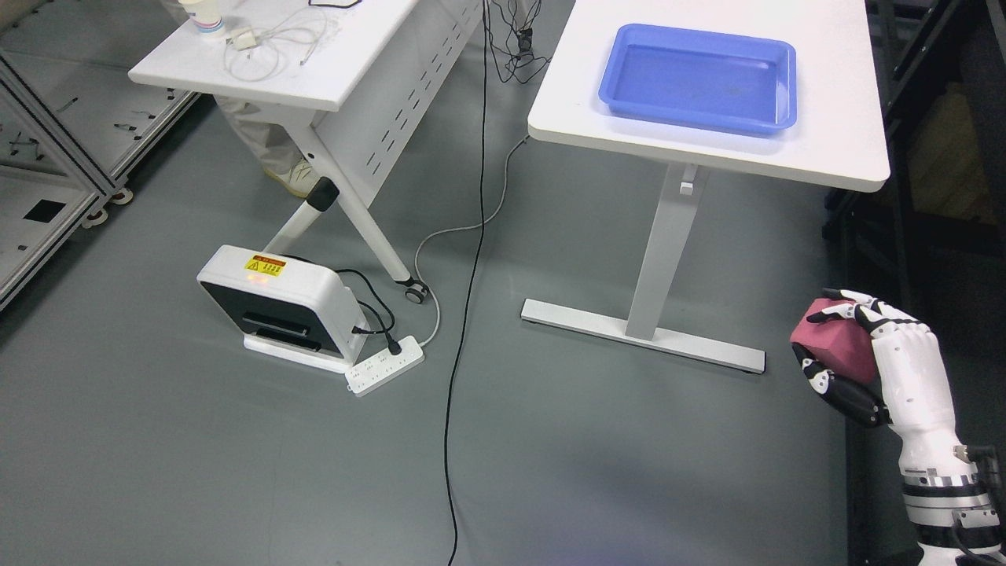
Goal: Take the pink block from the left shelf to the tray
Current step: 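Hold the pink cube in the right hand while turning toward the white table, then lower the held pink cube into the blue tray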
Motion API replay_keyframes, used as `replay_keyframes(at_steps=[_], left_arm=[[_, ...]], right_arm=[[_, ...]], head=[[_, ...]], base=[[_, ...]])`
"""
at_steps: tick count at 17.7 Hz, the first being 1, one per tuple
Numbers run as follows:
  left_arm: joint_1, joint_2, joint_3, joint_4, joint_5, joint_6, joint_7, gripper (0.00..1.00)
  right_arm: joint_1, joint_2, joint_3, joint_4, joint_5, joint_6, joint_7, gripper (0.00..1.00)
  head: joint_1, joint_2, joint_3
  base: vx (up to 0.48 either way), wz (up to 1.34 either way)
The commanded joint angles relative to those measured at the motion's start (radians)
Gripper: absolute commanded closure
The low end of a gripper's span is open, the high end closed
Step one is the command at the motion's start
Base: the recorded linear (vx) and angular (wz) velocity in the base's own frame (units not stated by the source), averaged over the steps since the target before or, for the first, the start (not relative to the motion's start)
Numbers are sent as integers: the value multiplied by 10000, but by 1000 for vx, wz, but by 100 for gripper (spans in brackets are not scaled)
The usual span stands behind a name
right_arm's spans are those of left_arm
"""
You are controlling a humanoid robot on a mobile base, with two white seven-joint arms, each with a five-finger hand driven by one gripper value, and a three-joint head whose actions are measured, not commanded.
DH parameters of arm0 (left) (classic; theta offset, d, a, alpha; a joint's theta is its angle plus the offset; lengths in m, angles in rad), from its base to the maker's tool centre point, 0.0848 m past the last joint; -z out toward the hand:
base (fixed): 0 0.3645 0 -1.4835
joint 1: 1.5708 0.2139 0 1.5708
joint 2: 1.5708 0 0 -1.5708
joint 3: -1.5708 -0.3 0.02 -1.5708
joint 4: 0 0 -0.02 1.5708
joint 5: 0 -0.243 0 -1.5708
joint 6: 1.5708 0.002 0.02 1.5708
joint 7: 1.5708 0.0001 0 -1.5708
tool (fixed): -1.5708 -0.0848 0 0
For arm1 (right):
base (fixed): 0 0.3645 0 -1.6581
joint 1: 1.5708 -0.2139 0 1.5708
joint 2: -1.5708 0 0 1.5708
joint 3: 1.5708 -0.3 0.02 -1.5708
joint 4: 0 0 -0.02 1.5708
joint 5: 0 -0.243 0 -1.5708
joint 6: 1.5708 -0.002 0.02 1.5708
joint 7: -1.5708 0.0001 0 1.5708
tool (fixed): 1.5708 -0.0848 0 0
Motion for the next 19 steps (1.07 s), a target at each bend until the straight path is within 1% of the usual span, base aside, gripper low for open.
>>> replay_keyframes(at_steps=[1,6,7,9,19], left_arm=[[-229,175,0,-175,-15,-8,-7,0],[-229,175,0,-175,-15,-8,-7,0],[-229,175,0,-175,-15,-8,-7,0],[-229,175,0,-175,-15,-8,-7,0],[-229,175,0,-175,-15,-8,-7,0]], right_arm=[[20,12,-42,-8,-2,-1,23,96],[-11,-18,-87,-8,-2,14,38,96],[-11,12,-376,-8,-2,29,53,96],[4,-33,-517,-8,-109,-1,99,96],[-11,-80,-548,-8,-125,-17,161,95]], head=[[0,0,0],[0,0,0],[0,0,0],[0,0,0],[0,0,0]], base=[[444,-118],[387,-68],[376,-28],[360,-2],[275,82]])
